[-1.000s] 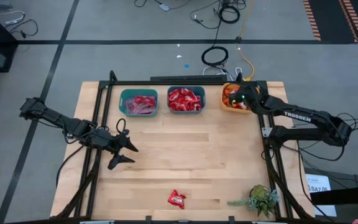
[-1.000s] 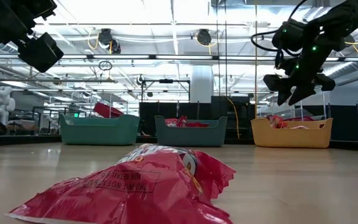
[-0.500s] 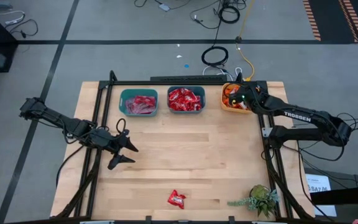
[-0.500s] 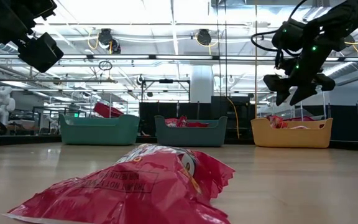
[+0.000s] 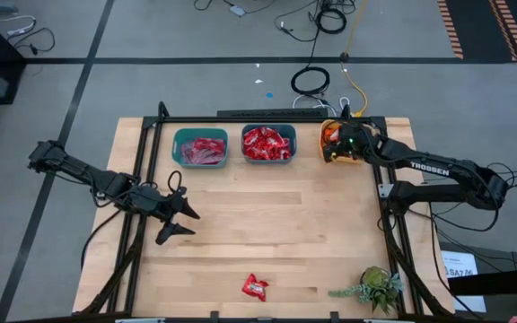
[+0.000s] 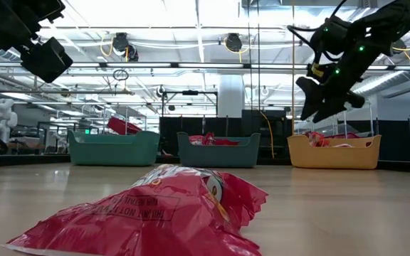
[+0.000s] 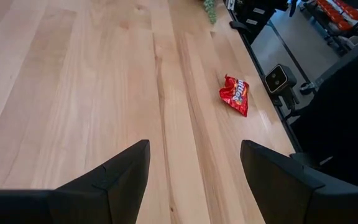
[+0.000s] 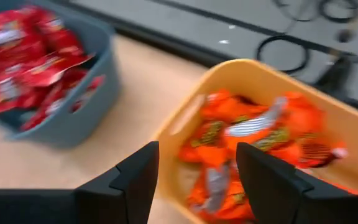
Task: Sort candy
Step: Put the red candy into the blue bin
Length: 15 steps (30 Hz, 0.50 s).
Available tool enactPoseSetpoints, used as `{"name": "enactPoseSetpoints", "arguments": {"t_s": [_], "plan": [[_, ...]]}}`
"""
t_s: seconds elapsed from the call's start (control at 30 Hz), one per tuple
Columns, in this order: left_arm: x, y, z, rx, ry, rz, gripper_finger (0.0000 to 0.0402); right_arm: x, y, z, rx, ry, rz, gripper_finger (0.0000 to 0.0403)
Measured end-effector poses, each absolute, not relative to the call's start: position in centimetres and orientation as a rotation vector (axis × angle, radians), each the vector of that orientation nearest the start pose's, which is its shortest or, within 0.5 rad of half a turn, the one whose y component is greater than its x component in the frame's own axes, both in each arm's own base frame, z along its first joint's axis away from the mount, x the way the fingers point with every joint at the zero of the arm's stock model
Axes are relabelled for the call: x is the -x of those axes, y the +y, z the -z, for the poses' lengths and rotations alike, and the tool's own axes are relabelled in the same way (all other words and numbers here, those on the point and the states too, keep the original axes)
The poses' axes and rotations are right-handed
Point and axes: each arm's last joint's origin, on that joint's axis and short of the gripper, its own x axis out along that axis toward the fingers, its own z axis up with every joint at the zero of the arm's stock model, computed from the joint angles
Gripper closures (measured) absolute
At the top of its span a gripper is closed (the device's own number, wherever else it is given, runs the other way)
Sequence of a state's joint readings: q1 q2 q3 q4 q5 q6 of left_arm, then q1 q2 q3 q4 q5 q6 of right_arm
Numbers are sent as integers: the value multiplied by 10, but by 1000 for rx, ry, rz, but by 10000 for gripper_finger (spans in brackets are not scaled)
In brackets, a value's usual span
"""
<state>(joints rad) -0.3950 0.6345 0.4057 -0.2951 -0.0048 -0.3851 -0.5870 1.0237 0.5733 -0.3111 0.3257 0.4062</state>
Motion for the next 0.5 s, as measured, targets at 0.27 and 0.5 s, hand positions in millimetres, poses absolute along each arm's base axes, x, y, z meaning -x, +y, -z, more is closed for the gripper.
{"name": "enactPoseSetpoints", "arguments": {"t_s": [0.27,0.5], "plan": [[-132,-55,-214,267,582,276,141,-174,-97,-211,-391,642,814,198],[-132,-55,-214,267,582,276,141,-192,-71,-218,-340,573,643,217]]}}
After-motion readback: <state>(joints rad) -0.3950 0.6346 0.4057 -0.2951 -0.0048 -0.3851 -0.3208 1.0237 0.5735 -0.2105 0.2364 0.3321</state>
